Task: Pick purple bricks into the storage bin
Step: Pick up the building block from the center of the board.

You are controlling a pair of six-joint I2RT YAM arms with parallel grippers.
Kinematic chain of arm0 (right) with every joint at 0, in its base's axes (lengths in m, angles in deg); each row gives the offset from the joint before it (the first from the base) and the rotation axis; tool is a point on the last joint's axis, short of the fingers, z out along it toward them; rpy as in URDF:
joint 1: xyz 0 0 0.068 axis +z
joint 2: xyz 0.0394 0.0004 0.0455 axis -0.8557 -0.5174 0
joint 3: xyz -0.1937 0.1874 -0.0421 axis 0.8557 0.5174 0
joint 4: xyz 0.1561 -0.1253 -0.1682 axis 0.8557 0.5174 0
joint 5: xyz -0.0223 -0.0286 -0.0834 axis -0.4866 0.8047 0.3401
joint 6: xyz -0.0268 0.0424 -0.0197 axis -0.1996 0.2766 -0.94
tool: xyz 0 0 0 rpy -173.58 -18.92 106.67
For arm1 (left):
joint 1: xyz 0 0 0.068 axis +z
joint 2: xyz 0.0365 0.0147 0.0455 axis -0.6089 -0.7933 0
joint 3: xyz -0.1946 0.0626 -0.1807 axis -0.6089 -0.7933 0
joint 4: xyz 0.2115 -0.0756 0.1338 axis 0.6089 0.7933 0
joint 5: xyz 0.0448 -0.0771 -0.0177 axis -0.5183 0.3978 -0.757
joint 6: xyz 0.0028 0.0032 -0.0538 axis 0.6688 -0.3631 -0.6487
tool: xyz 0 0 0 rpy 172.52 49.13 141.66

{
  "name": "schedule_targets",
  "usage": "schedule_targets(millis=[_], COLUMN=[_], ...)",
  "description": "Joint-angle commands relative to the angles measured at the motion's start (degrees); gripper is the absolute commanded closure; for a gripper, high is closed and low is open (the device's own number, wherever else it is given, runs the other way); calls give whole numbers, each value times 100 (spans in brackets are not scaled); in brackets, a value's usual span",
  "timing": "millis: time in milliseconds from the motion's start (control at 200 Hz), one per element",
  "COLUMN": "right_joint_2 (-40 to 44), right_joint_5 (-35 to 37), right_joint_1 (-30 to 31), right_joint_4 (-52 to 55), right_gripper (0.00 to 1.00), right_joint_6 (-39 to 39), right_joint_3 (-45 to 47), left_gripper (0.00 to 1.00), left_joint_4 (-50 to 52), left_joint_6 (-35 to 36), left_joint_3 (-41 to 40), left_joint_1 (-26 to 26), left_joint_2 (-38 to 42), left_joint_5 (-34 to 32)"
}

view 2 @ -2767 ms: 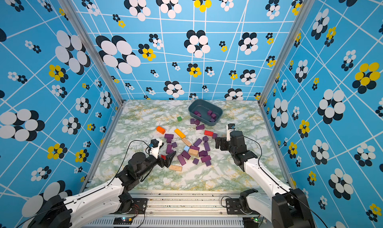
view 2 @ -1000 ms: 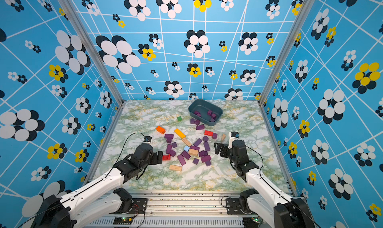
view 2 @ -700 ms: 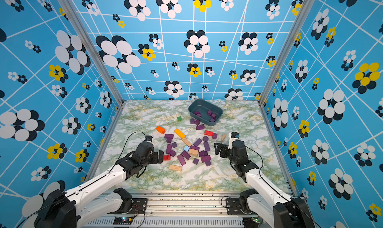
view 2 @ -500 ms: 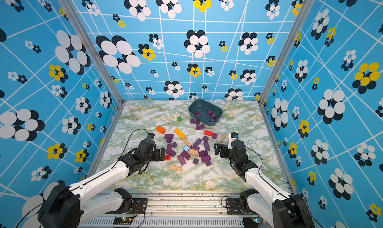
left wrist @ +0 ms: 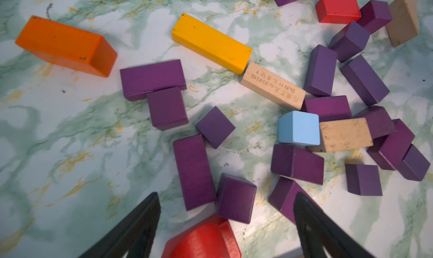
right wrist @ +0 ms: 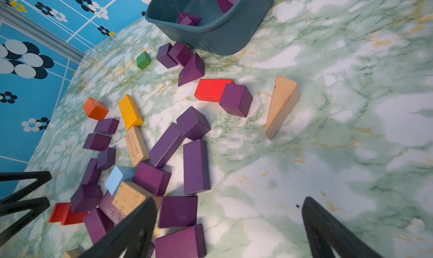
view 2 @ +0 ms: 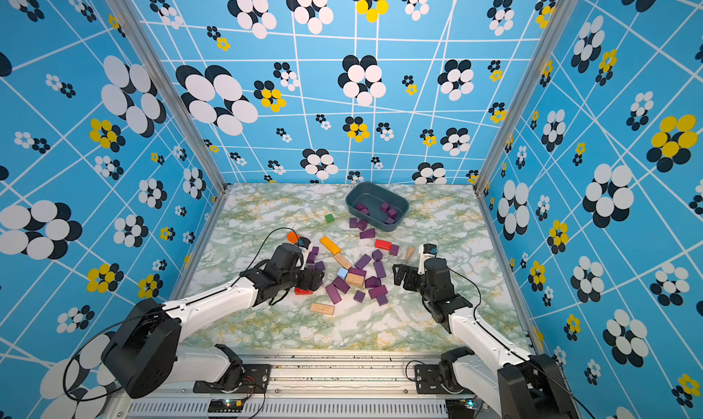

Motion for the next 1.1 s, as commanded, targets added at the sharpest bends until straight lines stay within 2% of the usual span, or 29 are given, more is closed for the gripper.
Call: schedule_targets(millis=[0, 280, 395, 485, 795, 1024, 1039, 1099], right_joint_2=[-72, -134, -152, -160, -316, -367, -371, -397], right_joint_5=[51, 51, 43, 77, 45, 82, 86, 128], right_joint_1=[-27, -32, -22, -27, -23, -25, -26, -24], right_joint_4=[-84, -123, -149, -156, -244, -233, -241, -255], right_gripper=[1, 1, 1, 1, 1, 1, 1, 1], right_joint_6=[43, 33, 11, 6, 40, 37, 41, 40], right_joint_3=[-37, -38, -29, -20, -22, -37, -30, -27], left_gripper=[21, 40, 41, 46, 48, 56, 60, 66], left_joint_4=[259, 766, 873, 956, 928, 1098, 1091, 1061], left_joint_6=[486, 680, 701, 712, 728, 774, 774, 782], left_joint_3=[340, 751, 811, 833, 893, 1013, 1017, 996], left_joint_1=[-97, -180, -190, -189, -189, -188, -188, -189], left_joint_2=[-302, -761, -880, -966, -1262, -1460, -1461, -1430], left_joint_5=[131, -145, -270, -342, -294, -545, -546, -548])
